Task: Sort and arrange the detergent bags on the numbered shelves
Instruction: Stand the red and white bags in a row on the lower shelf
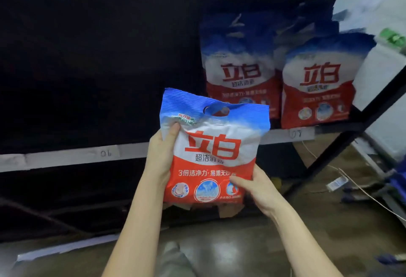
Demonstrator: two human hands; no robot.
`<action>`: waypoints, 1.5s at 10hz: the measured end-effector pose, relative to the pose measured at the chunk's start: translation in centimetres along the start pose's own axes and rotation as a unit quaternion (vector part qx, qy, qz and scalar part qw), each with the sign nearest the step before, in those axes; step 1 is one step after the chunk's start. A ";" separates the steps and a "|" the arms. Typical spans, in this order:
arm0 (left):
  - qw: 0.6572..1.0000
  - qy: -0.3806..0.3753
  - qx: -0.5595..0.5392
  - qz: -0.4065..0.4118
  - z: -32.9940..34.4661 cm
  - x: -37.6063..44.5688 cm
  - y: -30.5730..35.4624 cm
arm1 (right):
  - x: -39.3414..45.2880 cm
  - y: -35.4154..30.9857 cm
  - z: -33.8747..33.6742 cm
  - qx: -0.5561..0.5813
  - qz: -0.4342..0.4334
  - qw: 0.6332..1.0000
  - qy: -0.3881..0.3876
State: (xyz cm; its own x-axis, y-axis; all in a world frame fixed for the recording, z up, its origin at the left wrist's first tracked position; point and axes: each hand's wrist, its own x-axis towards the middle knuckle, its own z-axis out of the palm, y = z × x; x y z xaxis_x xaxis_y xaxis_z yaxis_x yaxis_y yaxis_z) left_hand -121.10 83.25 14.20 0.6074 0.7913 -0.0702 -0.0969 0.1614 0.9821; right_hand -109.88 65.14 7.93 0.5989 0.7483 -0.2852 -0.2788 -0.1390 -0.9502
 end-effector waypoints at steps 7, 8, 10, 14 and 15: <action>0.994 0.008 -0.070 0.078 -8.8 27.1 6.2 | 28.7 -13.6 13.8 -0.093 -0.169 0.960 0.201; 0.992 -0.010 -0.056 0.109 -8.3 31.5 6.8 | 32.6 -14.8 14.6 -0.049 -0.190 0.951 0.240; 0.989 -0.046 -0.018 0.142 -7.2 37.2 8.1 | 37.8 -17.5 14.8 0.022 -0.192 0.929 0.316; 0.980 0.027 0.096 0.171 -3.8 40.1 8.2 | 41.1 -17.1 13.9 -0.041 -0.182 0.895 0.405; 0.955 0.058 0.241 0.164 -4.4 38.4 5.6 | 39.6 -15.0 14.8 -0.095 -0.189 0.878 0.429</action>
State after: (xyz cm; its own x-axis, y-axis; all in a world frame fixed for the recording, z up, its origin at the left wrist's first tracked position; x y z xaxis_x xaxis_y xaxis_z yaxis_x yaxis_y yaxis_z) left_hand -101.79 117.16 16.28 0.5120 0.8176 0.2634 0.1250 -0.3743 0.9188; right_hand -93.12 106.47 12.71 0.9897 0.0114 0.1426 0.1427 -0.1538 -0.9777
